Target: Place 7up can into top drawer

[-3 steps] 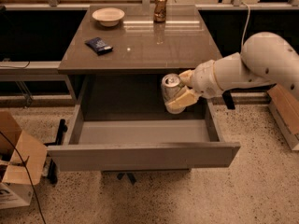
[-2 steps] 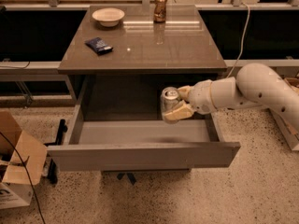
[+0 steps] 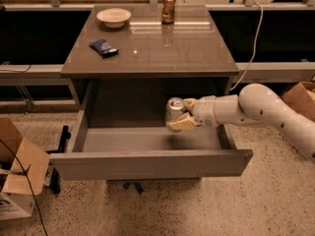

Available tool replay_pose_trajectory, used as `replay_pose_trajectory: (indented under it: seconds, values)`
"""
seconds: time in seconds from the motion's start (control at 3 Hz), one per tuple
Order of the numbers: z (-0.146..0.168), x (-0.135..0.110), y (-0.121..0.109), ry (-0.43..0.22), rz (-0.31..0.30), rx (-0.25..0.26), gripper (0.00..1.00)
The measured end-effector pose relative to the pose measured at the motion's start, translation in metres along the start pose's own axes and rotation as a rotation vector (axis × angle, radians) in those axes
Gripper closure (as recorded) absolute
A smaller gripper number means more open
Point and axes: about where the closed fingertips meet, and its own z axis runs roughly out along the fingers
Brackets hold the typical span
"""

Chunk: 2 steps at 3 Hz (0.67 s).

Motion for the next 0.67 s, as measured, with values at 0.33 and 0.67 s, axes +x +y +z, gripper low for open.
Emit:
replay_pose_trajectory:
  seconds: [0.33,0.67]
  values:
    - [0.0139,0.0114,0.0004,-0.013,0.026,-0.006,0.04]
    - [0.0148,0.0111,0.0009,-0.013,0.026,-0.008,0.00]
